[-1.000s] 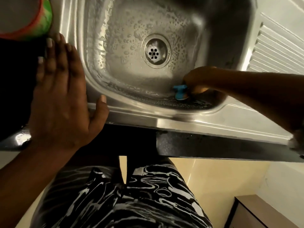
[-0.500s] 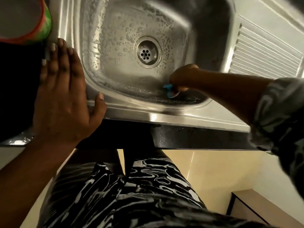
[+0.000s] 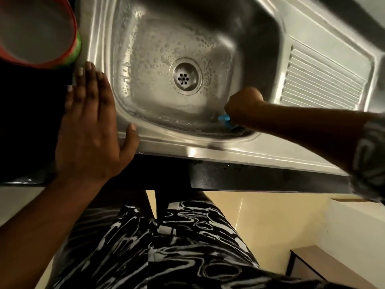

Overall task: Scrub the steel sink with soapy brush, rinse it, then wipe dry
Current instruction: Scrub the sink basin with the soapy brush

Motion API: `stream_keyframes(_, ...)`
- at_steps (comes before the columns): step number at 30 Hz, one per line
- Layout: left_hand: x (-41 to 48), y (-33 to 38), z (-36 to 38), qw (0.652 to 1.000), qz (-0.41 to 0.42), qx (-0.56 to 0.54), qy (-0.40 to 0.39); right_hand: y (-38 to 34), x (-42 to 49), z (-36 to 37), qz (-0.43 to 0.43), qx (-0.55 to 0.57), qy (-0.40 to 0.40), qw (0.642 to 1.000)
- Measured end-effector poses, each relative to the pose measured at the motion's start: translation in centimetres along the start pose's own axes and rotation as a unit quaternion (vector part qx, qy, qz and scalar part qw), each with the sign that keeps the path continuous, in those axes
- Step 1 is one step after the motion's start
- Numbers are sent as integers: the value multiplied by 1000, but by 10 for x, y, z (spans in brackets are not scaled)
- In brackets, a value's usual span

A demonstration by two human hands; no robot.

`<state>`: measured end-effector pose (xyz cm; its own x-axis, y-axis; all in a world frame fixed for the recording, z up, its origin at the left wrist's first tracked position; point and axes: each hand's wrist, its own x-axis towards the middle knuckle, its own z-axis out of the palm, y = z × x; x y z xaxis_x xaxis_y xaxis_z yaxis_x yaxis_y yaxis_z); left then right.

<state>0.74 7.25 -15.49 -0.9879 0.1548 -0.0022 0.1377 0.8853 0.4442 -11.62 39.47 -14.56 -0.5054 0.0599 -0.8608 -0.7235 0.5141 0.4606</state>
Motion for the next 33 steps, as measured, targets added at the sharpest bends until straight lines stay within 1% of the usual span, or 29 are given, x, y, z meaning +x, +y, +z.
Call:
stream_keyframes(1,0,-1,1,1000,-2,2,-1,-2,0,-4,-26,1,-19,999)
stream_keyframes(2,0,-2,1,1000,-1,5,-4,0,-8,-12,-25,17,-59,998)
stream_keyframes(3,0,-1,1,1000,3,9,-8,7,-6,-13,-53,23,-67,996)
stream_keyframes(6,2,-1,2,1000,5,10,-7,29,-3,-19,-74,61,-116,989)
stream_keyframes(8,1,-2,2,1000,2,7,-5,26,2,-16,-74,43,-100,991)
stream_keyframes(9,1,-2,2,1000,1,8,-3,18,4,-11,-59,46,-72,995)
stream_keyframes(10,1,-2,2,1000,-1,12,-3,7,1,-8,-43,69,-53,995)
stream_keyframes(12,1,-2,1,1000,-10,20,-7,-7,1,-4,-23,164,-43,985)
stream_keyframes(13,1,-1,2,1000,-15,21,-8,-7,8,5,-39,203,-39,978)
stream_keyframes(14,1,-3,1,1000,-16,25,-9,-4,20,15,-58,261,-23,963)
stream_keyframes(16,2,0,2,1000,-10,25,-10,8,26,23,-105,354,-30,929)
stream_keyframes(17,1,0,0,1000,-8,27,-10,12,21,14,-110,412,-35,904)
stream_keyframes(18,1,1,1,1000,-10,25,-8,15,5,0,-97,470,-30,877)
stream_keyframes(19,0,-1,-2,1000,-11,24,-5,18,-6,-15,-86,509,-3,856)
stream_keyframes(20,-1,-1,-3,1000,-14,21,-4,18,-19,-30,-70,530,51,844)
stream_keyframes(22,-1,-2,-6,1000,-19,23,-4,17,-49,-57,-40,559,198,804)
stream_keyframes(23,0,0,-6,1000,-20,22,-7,11,-67,-72,-27,580,261,771)
stream_keyframes(24,-1,1,-7,999,-20,24,-10,6,-83,-88,-30,602,320,731)
stream_keyframes(25,-1,2,-8,999,-20,24,-16,0,-96,-105,-35,610,361,705)
stream_keyframes(26,-1,3,-9,999,-21,26,-20,-8,-103,-121,-39,608,395,687)
stream_keyframes(27,-1,4,-10,999,-22,30,-23,-15,-109,-140,-48,594,424,682)
stream_keyframes(29,-1,6,-11,998,-31,42,-30,-29,-110,-176,-80,530,468,702)
stream_keyframes(31,-2,7,-10,997,-38,48,-36,-43,-104,-209,-102,473,467,740)
stream_keyframes(33,-3,7,-10,997,-43,50,-41,-53,-96,-236,-115,427,440,781)
